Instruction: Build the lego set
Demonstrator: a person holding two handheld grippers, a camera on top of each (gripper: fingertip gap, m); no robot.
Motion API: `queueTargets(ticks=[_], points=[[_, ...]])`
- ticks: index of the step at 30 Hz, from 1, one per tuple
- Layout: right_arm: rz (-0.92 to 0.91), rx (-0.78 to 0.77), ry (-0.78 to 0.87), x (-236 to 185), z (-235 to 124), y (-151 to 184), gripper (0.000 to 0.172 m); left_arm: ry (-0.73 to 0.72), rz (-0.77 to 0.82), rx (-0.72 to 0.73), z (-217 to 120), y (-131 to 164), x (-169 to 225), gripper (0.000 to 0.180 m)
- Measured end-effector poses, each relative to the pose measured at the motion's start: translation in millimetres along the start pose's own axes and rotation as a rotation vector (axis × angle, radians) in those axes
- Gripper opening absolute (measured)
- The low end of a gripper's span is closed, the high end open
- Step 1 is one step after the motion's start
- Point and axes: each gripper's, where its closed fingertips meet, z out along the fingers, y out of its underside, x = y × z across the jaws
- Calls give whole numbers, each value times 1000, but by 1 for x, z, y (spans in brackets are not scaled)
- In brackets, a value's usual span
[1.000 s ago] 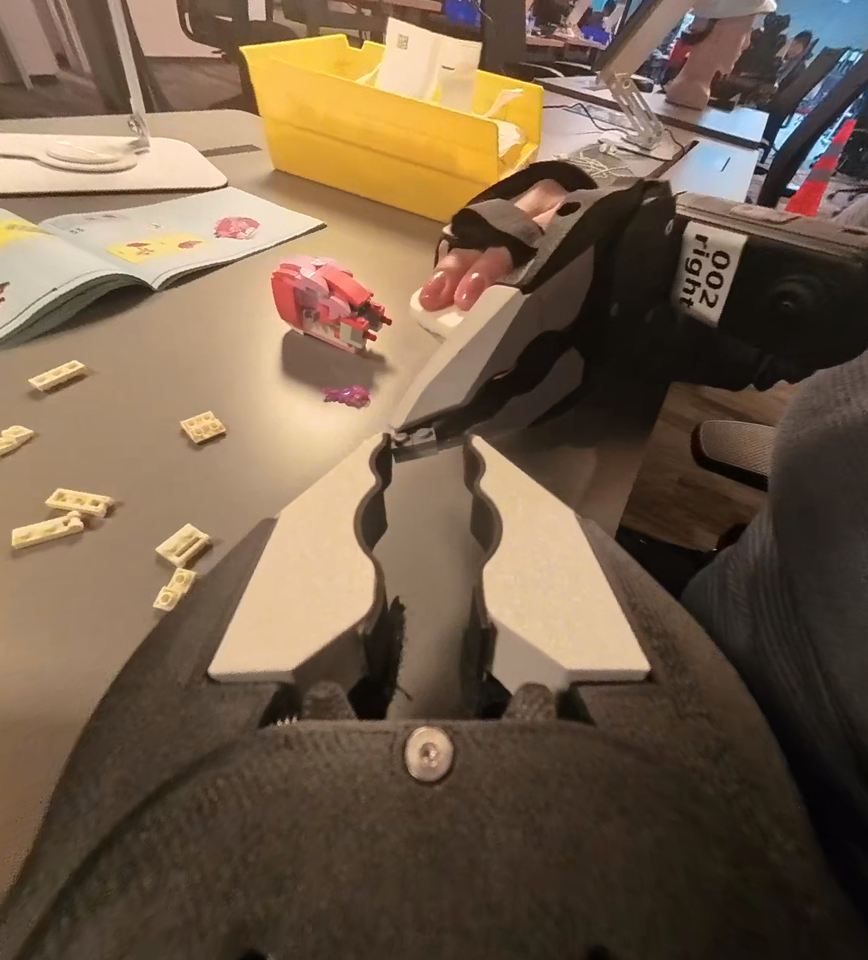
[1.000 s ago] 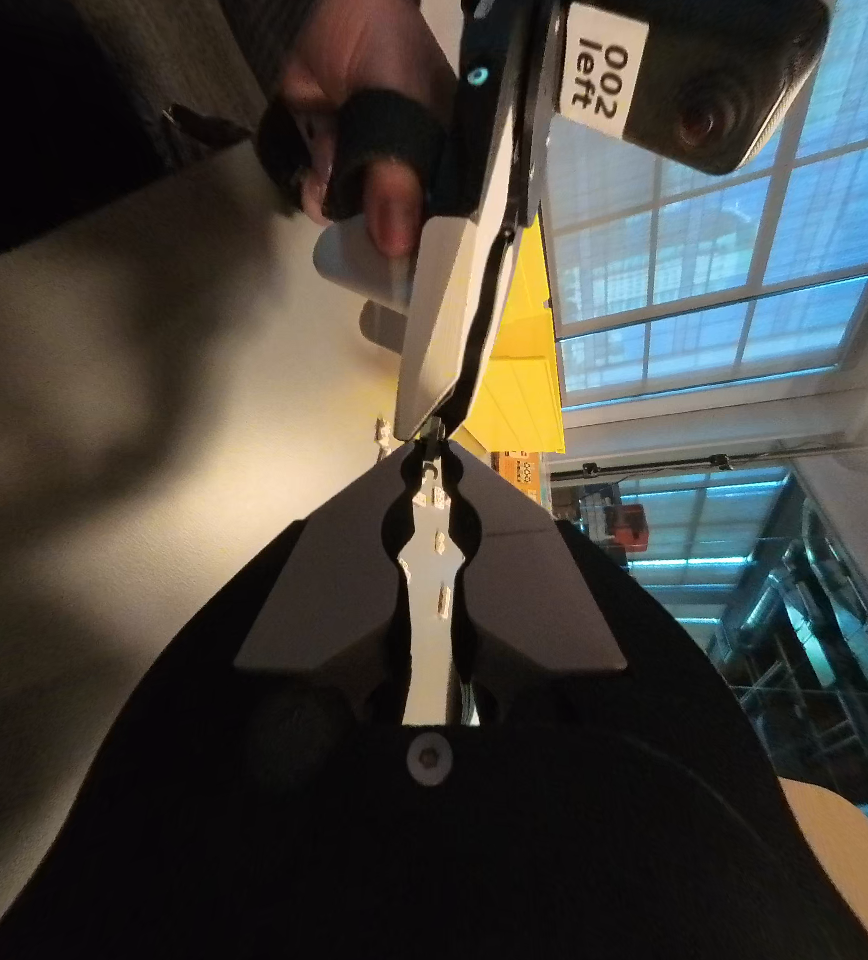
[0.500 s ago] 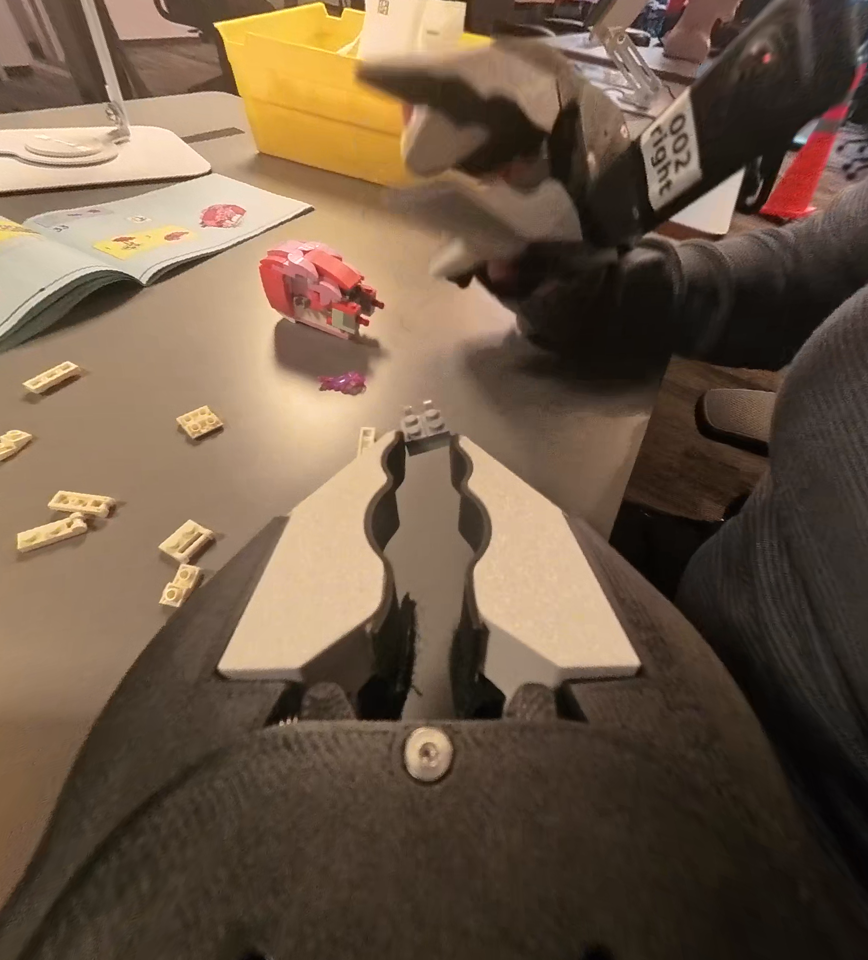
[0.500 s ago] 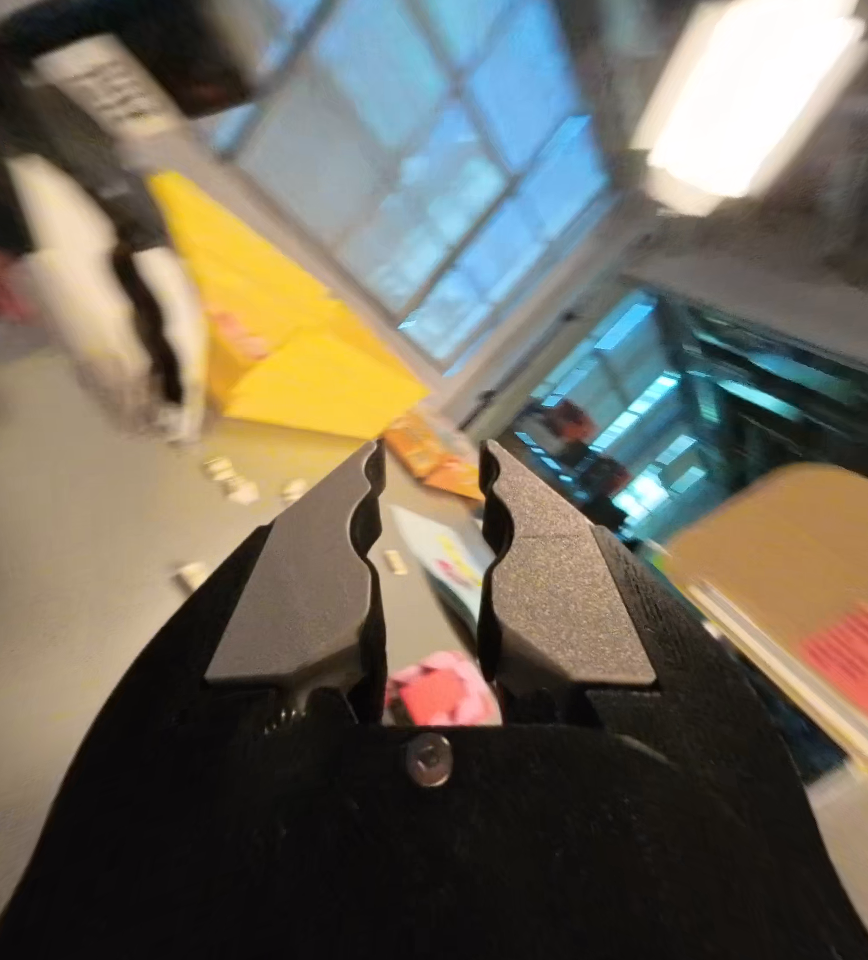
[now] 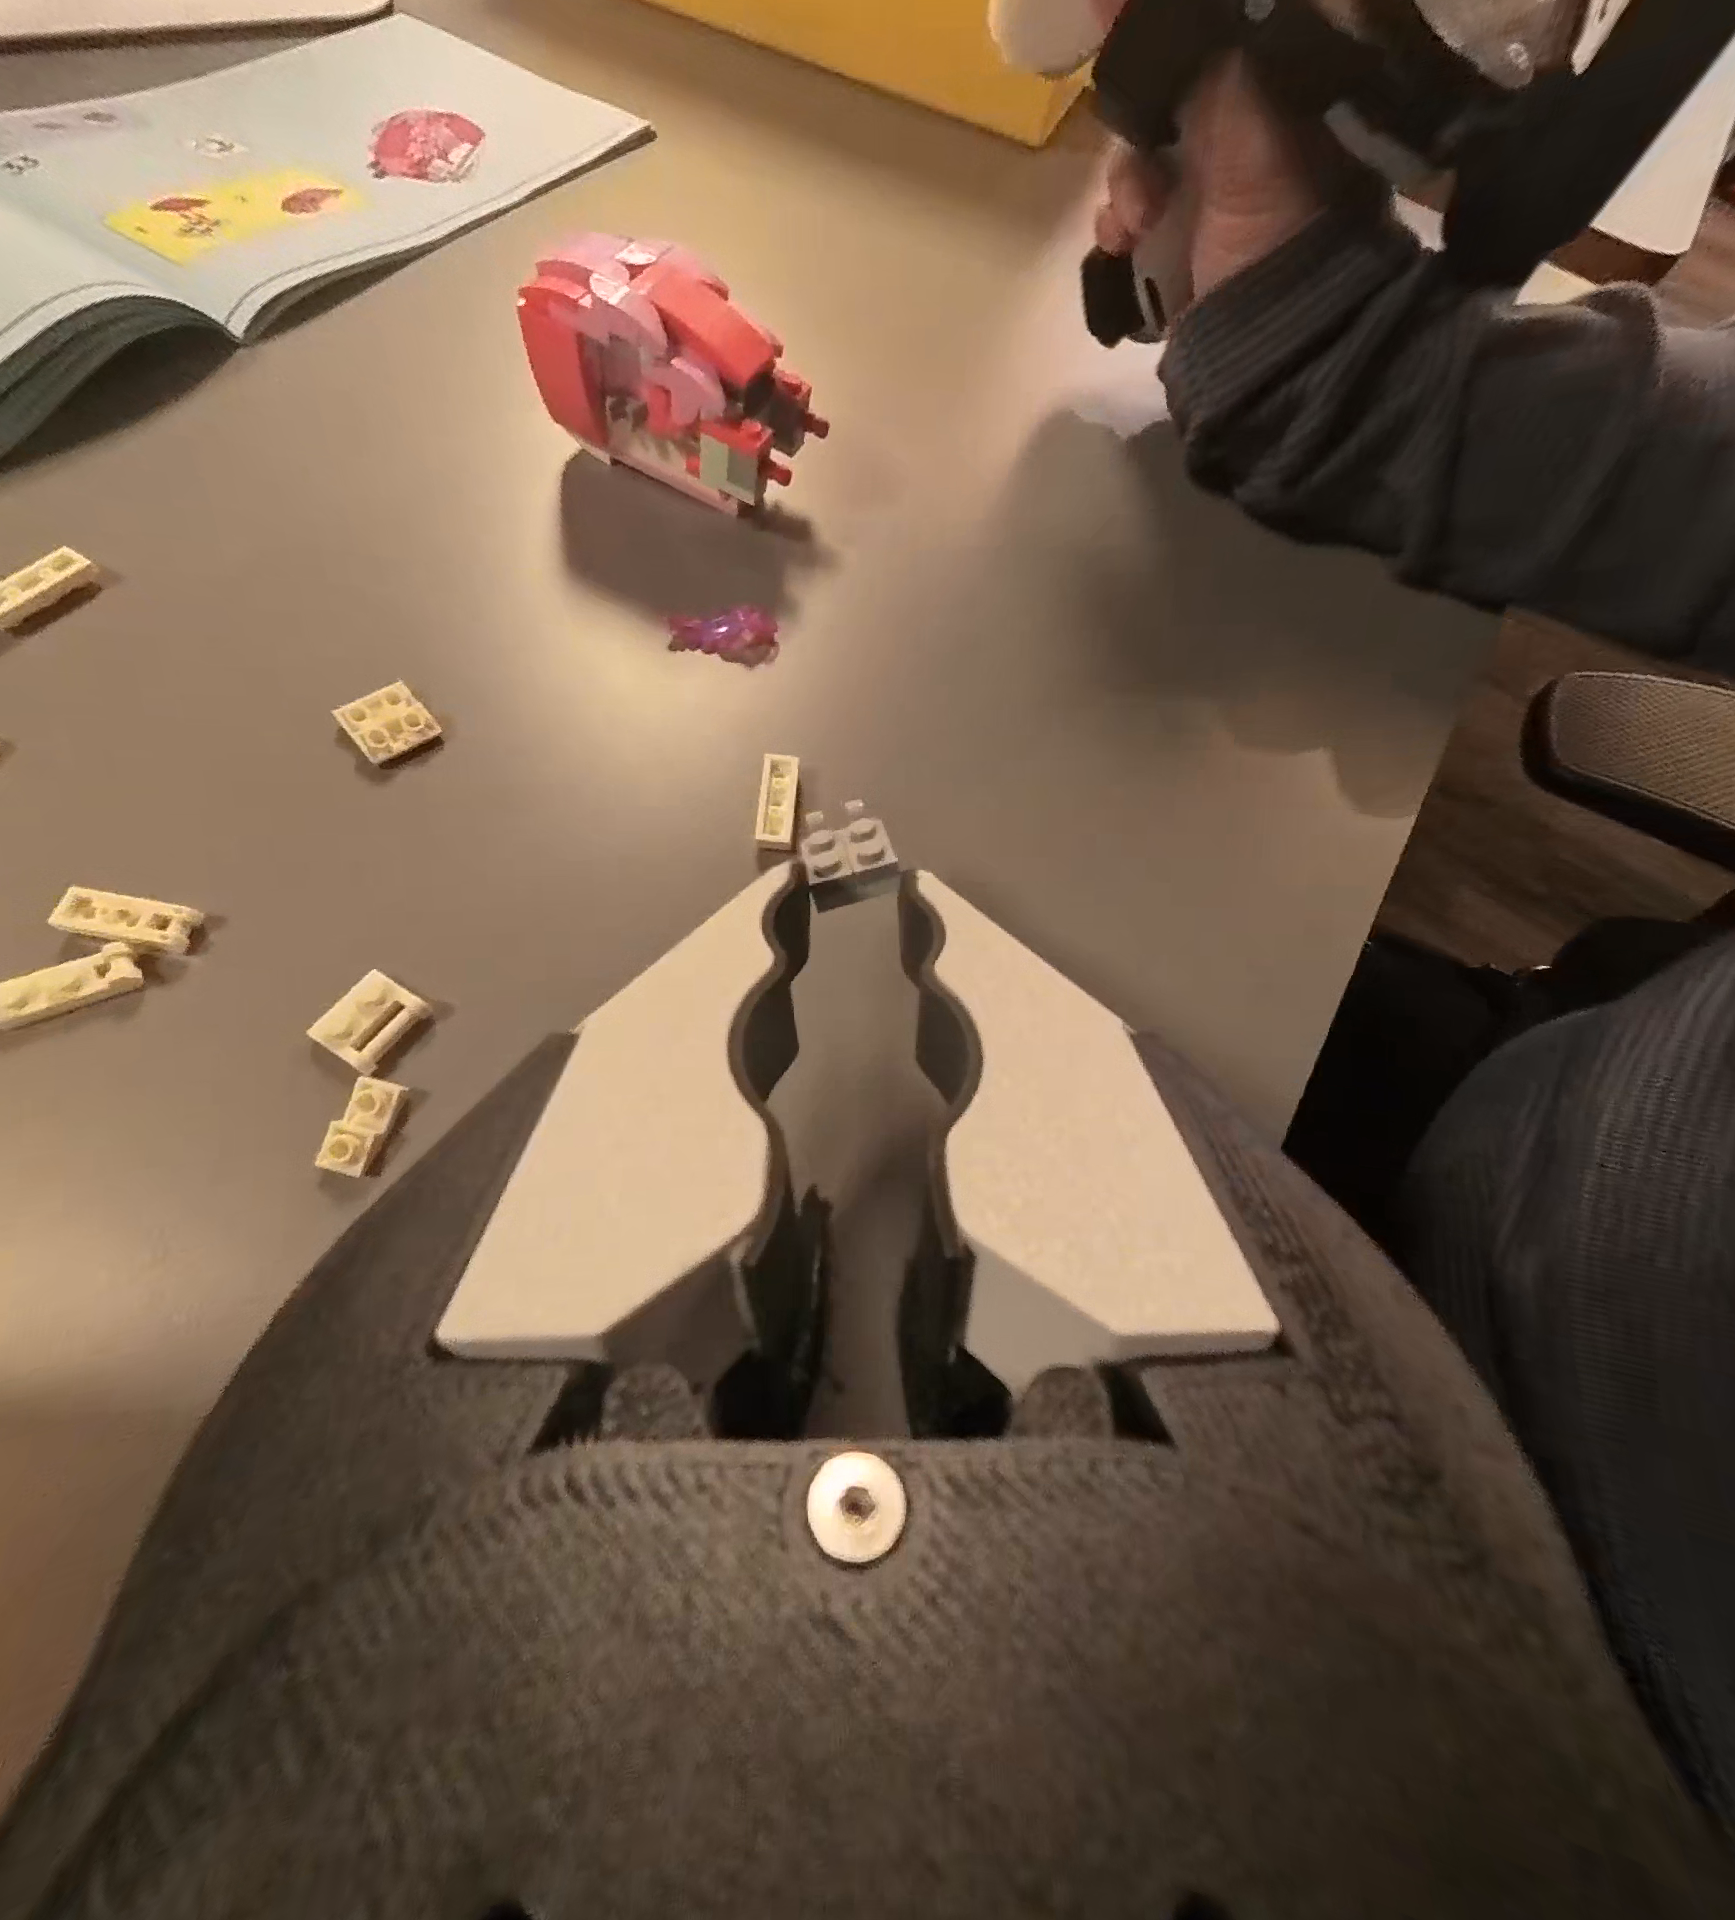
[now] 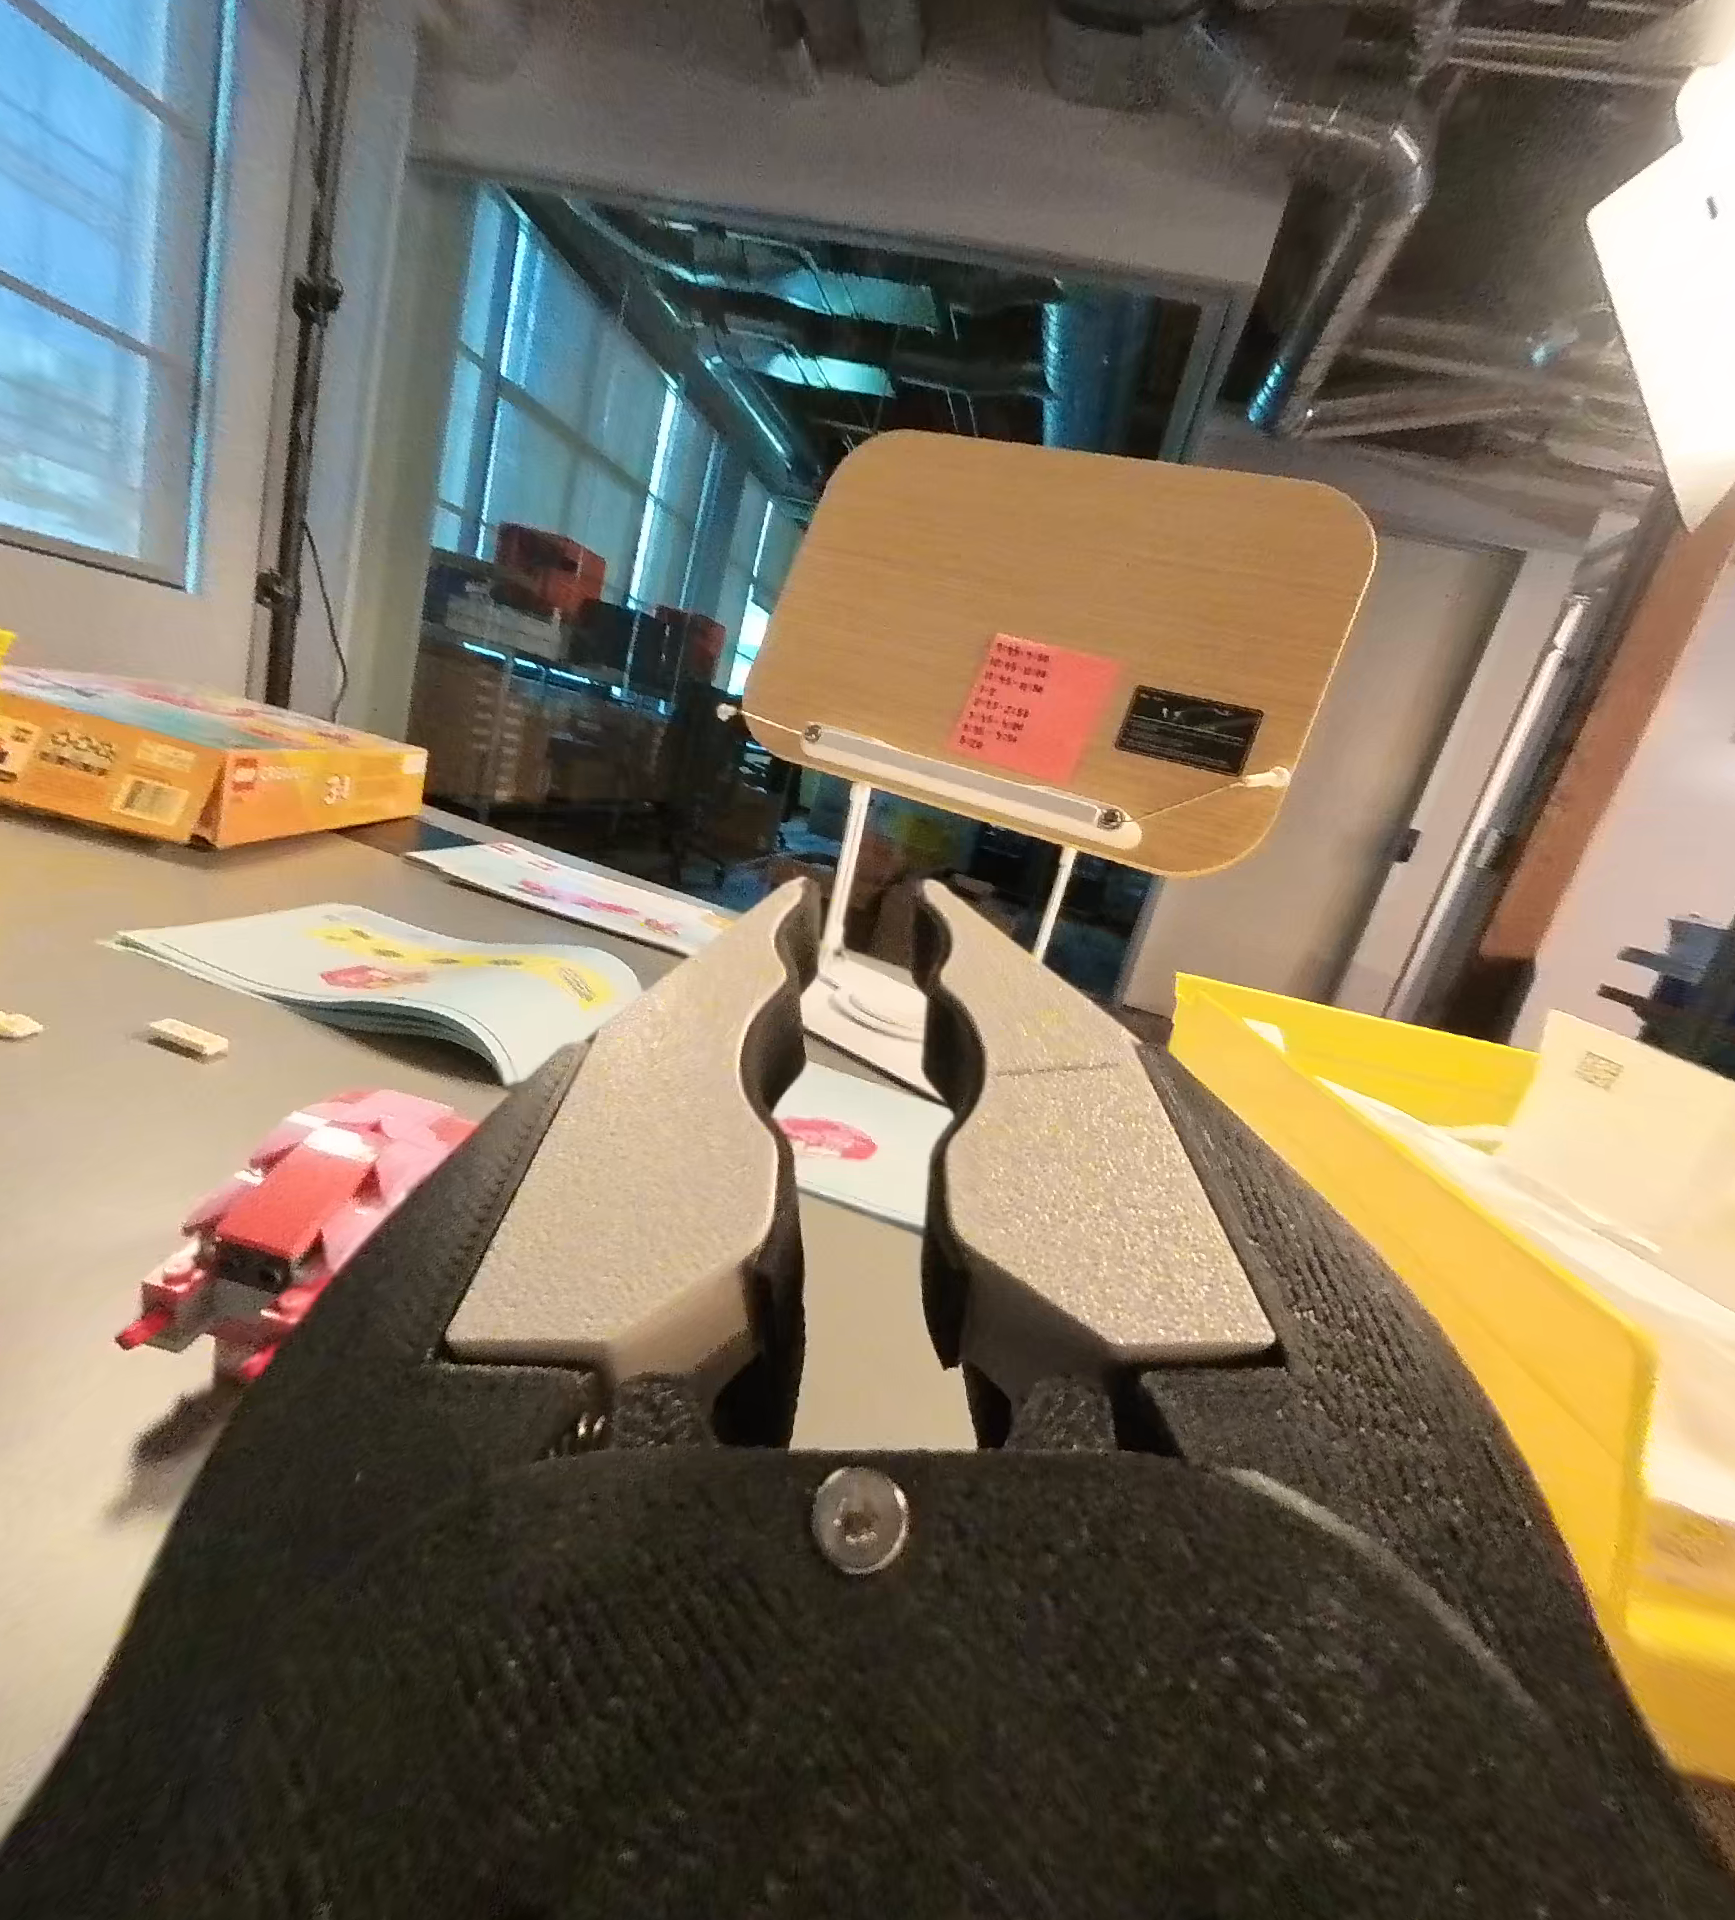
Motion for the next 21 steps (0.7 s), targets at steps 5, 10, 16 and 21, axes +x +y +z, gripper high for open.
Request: queueTargets(ticks=[5, 10, 16, 21], points=[[-28, -46, 63, 11, -3, 7, 13, 36, 38, -52, 4, 6, 5, 16], [54, -87, 146, 26, -15, 13, 13, 60, 59, -54, 4, 7, 10, 16], [37, -85, 145, 21, -24, 8, 12, 89, 40, 11, -2, -1, 10, 16], [34, -47, 153, 16, -7, 5, 10, -31, 55, 45, -12, -2, -4, 17]])
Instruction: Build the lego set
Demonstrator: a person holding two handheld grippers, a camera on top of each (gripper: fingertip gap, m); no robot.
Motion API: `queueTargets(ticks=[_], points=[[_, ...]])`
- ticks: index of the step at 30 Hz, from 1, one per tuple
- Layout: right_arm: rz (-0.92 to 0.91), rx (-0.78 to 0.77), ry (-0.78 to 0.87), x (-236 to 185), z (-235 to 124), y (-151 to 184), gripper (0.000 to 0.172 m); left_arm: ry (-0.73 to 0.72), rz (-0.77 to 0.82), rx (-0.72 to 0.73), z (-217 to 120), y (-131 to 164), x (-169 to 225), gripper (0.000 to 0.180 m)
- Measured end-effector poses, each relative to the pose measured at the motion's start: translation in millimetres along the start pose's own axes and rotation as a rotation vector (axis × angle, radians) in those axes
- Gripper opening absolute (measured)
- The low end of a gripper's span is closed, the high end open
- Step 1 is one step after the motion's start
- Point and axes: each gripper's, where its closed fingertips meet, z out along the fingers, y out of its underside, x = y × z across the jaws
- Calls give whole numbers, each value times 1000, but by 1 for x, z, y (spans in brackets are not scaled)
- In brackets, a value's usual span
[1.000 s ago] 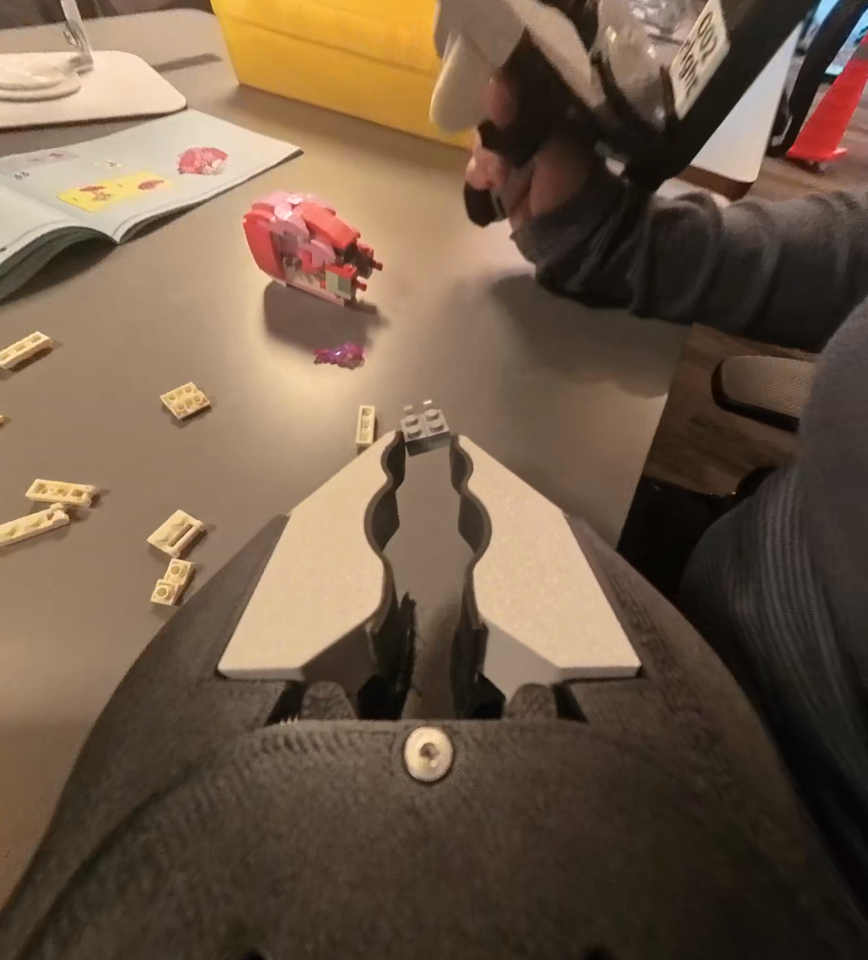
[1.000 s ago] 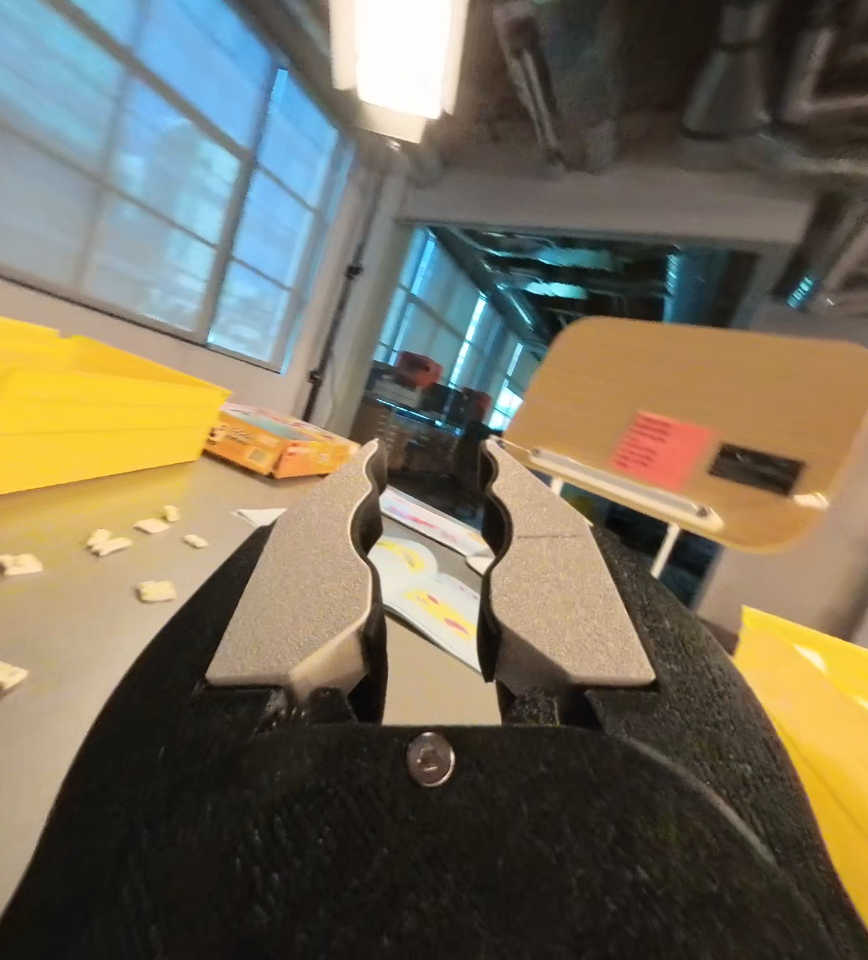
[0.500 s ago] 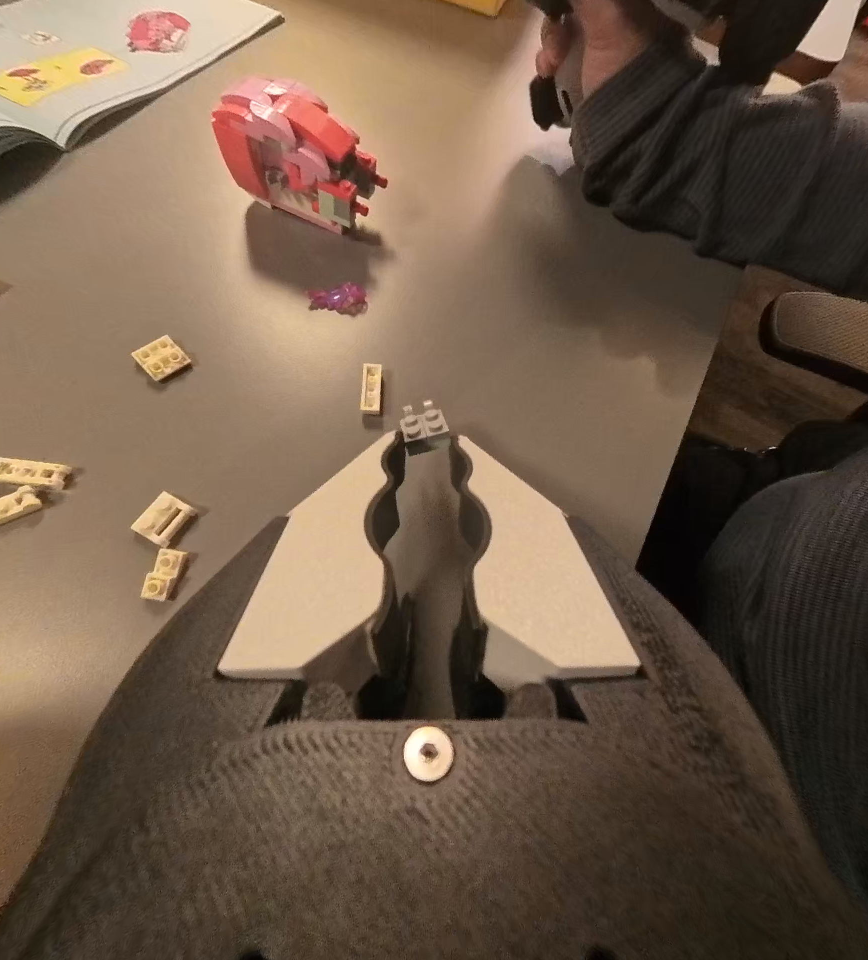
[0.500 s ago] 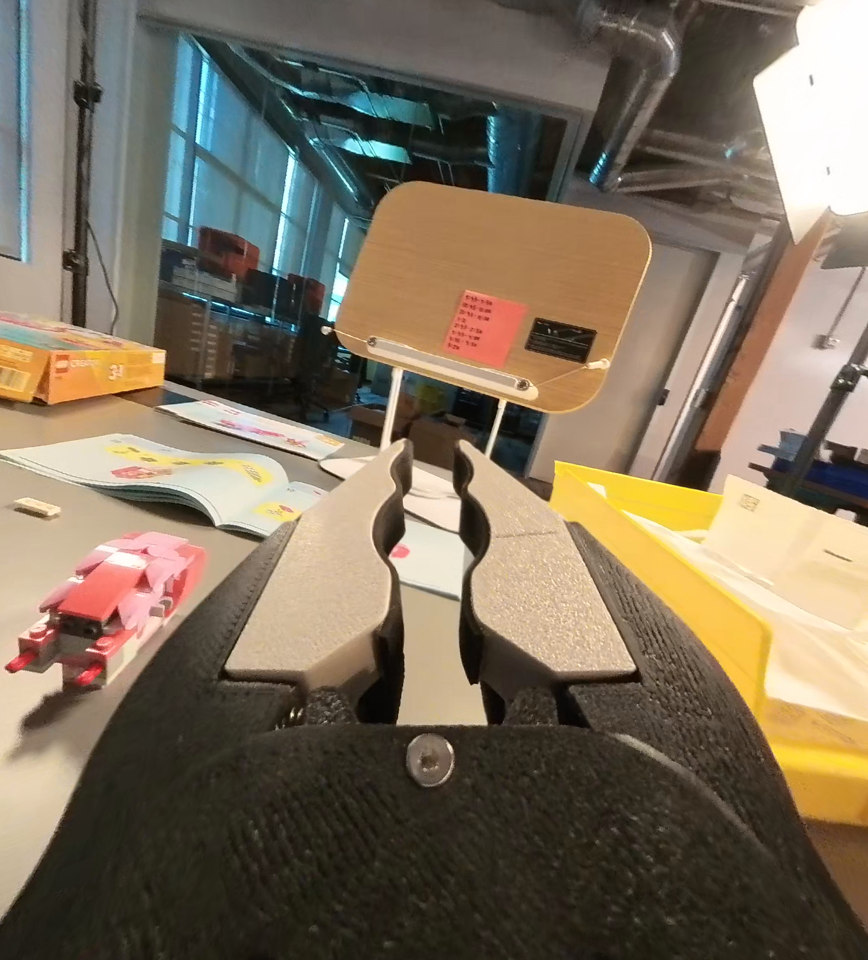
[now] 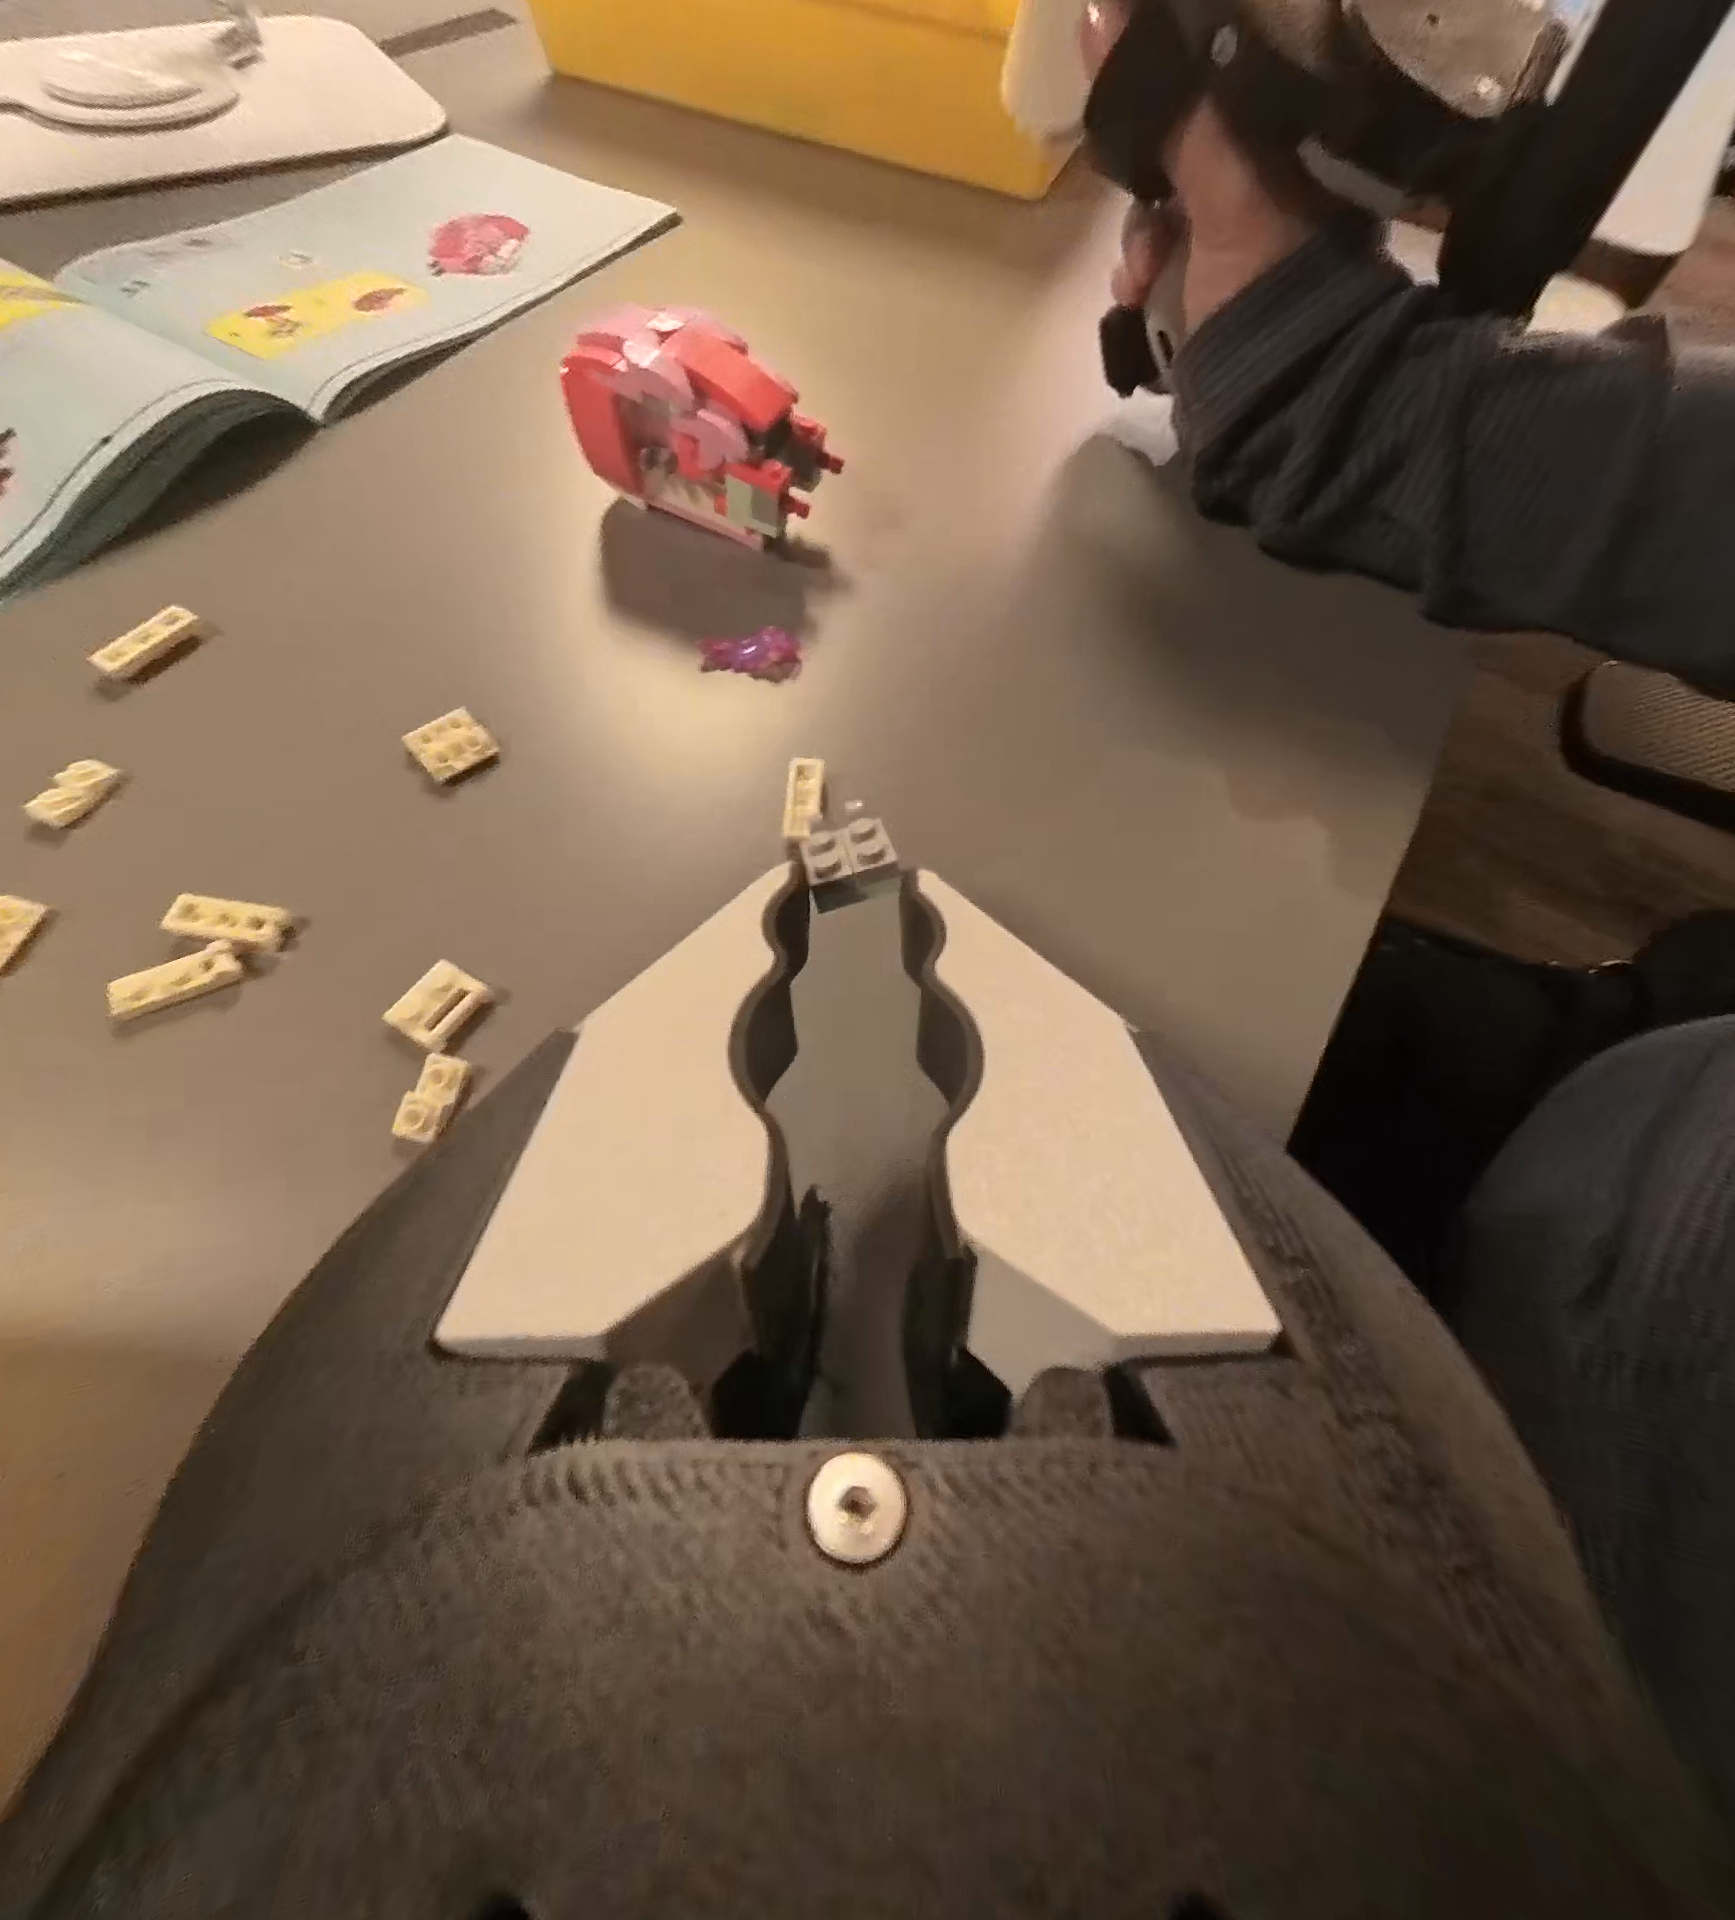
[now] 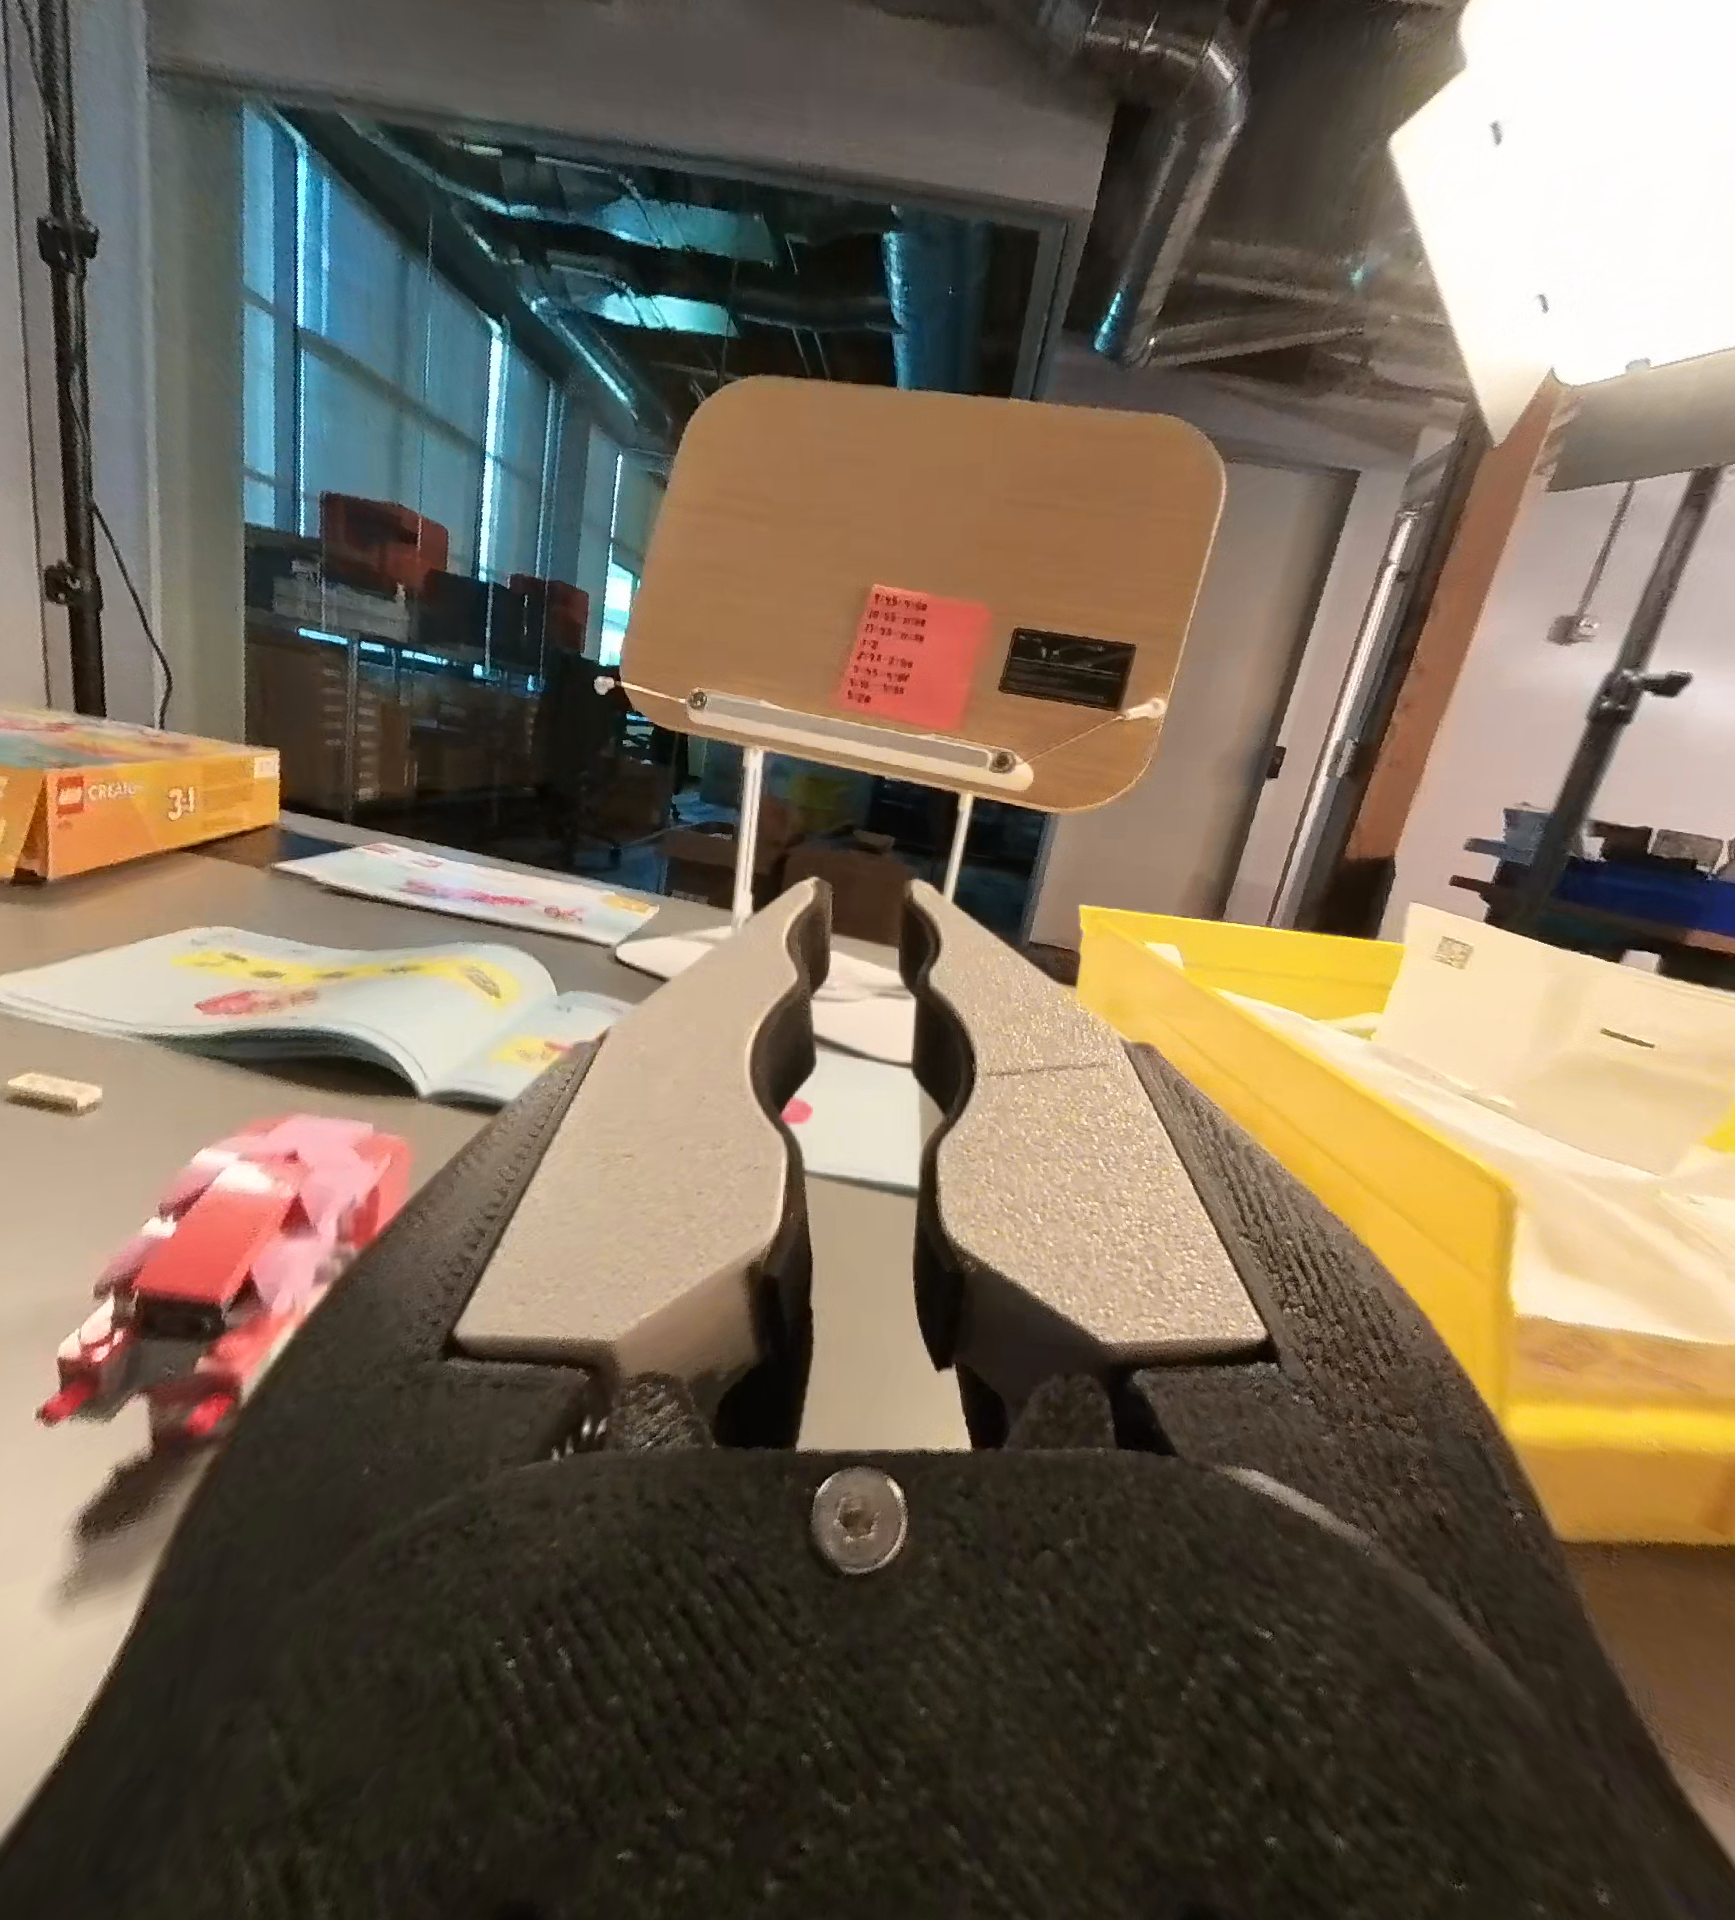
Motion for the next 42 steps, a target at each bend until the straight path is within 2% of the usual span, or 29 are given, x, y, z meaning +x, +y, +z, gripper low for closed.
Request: queueTargets(ticks=[5, 8, 10, 20, 29, 42], points=[[32, 51, 12, -14, 36, 1, 9, 63, 8, -25, -8, 7, -3, 17], [18, 79, -11, -25, 53, 1, 8, 101, 64, -74, -14, 19, -2, 17], [12, 81, -32, -30, 59, 2, 8, 46, 114, -112, -17, 27, -13, 17], [-8, 79, -106, -46, 61, 3, 6, 103, 136, -47, -30, 23, -17, 17], [-1, 76, -165, -57, 61, 3, 5, 95, 179, -211, -22, 47, -18, 18], [35, 46, -198, -60, 62, 9, 4, 103, 153, -213, -22, 47, -18, 19]])
